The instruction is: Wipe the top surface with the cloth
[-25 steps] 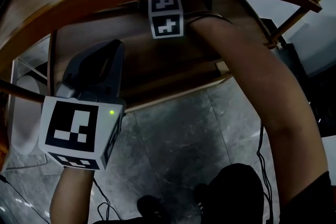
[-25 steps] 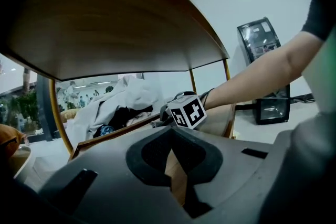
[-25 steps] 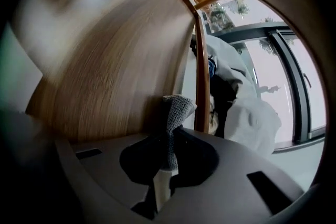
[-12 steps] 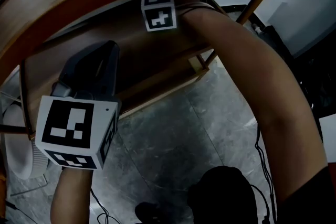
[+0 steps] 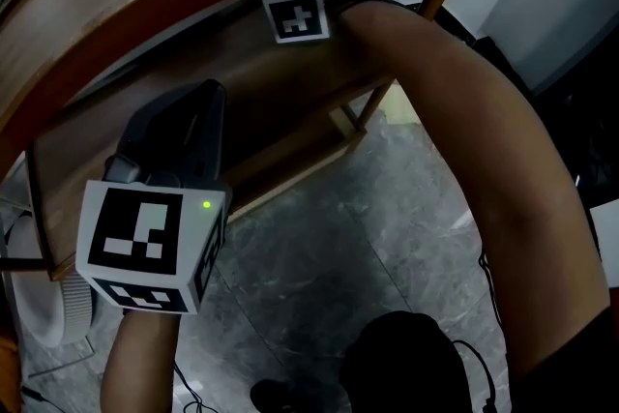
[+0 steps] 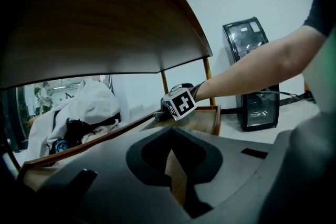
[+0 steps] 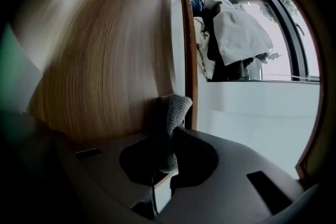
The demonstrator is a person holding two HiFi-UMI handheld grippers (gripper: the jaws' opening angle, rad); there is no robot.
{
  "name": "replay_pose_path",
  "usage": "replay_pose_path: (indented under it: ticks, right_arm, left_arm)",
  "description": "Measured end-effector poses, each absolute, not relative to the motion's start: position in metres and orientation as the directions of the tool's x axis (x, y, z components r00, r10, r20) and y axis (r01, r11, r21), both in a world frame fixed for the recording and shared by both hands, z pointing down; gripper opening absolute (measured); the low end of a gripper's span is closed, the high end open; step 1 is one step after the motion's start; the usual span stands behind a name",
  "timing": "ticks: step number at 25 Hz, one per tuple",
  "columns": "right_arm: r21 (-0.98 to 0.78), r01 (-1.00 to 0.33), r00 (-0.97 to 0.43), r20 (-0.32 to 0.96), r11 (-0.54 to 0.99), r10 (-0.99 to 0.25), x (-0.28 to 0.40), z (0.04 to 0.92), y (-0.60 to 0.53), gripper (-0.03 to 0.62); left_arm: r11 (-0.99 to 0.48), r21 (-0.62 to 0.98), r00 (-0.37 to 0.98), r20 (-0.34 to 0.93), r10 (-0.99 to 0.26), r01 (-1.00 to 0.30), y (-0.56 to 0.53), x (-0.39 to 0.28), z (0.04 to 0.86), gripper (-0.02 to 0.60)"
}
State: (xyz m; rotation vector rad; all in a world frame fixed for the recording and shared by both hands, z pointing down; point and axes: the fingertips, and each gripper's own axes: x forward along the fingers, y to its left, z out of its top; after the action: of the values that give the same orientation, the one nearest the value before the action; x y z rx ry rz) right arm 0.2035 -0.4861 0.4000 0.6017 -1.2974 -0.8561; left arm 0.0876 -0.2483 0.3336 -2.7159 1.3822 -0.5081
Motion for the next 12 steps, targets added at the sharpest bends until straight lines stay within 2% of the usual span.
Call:
replay_pose_path:
  ticks: [7,12]
  right_arm:
    - [0.81,0.154,0.064,0.563,0.566,-0.824,0.224,0.396,-0.488,0.031]
    - [0.817,0.186,0.083,0.541,0.546,-0.837,0.225,0.4,-0.492,0.031]
  left_arm:
    - [-0.588,-0.201,0.536,0.26,-0.803,-0.784,-0.249,0.079,0.332,0.011]
    - [-0.574,-0.202,0.519,0.266,-0.812,-0.794,-0.25,0.069,0.334,0.011]
